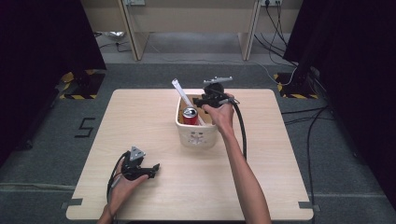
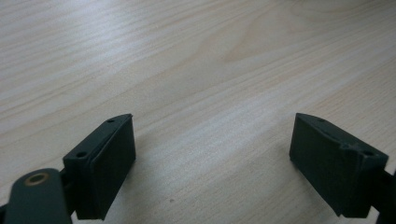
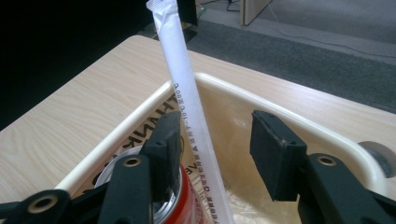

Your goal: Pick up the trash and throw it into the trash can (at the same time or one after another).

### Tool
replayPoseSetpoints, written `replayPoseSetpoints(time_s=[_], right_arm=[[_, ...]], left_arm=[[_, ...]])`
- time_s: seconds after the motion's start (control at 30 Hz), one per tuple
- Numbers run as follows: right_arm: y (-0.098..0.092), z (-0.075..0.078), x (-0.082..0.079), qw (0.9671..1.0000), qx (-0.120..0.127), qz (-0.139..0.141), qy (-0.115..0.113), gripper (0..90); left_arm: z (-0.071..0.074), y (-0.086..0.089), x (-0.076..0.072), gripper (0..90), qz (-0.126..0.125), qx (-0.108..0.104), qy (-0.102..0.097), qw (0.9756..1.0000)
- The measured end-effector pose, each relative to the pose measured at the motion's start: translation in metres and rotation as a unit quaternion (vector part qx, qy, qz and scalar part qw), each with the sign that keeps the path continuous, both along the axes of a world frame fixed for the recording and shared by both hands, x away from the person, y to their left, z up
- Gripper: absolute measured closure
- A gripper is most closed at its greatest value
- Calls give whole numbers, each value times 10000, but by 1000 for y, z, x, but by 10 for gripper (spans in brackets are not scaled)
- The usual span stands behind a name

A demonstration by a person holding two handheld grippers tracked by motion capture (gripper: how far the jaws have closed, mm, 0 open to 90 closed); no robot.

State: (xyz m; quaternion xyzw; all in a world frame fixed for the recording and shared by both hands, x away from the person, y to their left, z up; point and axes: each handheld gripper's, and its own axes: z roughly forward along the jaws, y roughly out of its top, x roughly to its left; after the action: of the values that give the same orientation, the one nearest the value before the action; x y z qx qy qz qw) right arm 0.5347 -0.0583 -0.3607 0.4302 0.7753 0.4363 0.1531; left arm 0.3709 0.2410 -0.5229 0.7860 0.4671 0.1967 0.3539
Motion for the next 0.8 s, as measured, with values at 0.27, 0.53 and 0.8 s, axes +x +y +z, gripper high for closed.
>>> replayPoseSetpoints(time_s=[0.27, 0.53, 0.8], right_arm=[[-12, 3, -7, 9999, 74, -135, 11, 364], [-28, 3, -14, 9994, 190, -288, -16, 275], [-44, 3, -21, 9990, 196, -396, -76, 256]], left_arm=[[0, 0, 0, 135, 1, 0, 0, 10000], [0, 0, 0, 135, 2, -1, -1, 10000], [0, 0, 0, 135, 16, -19, -5, 10000]])
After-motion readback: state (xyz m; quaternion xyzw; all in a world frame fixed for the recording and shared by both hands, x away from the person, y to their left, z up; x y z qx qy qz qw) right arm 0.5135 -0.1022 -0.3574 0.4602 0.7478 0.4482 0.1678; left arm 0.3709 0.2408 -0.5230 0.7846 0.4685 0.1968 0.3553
